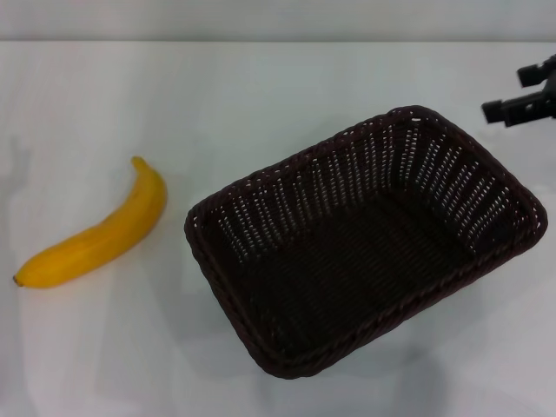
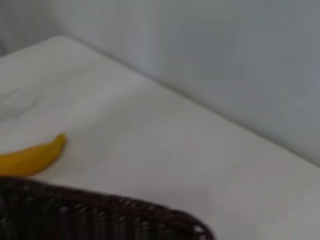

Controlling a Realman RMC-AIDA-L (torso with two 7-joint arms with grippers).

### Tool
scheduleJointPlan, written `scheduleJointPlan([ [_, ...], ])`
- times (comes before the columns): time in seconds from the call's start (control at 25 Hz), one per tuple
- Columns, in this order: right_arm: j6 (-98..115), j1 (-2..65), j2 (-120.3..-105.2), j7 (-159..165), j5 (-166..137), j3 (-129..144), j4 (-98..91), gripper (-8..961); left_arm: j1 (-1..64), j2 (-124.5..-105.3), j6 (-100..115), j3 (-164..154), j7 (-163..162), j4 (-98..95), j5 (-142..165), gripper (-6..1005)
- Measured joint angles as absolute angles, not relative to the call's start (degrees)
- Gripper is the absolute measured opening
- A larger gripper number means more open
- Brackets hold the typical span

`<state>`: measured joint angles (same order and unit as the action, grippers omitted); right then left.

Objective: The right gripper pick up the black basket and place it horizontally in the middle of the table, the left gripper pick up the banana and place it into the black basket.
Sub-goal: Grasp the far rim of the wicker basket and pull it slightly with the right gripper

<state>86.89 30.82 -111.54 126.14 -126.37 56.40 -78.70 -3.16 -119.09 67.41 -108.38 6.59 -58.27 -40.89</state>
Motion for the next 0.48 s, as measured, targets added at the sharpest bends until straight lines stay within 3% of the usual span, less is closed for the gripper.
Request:
scheduleJointPlan([
  [0.48, 88.1, 35.0, -112.36, 121.1, -132.4, 59.3, -72.6, 859, -3.3, -119.18, 67.4, -108.7, 6.6, -58.2, -40.8, 890],
])
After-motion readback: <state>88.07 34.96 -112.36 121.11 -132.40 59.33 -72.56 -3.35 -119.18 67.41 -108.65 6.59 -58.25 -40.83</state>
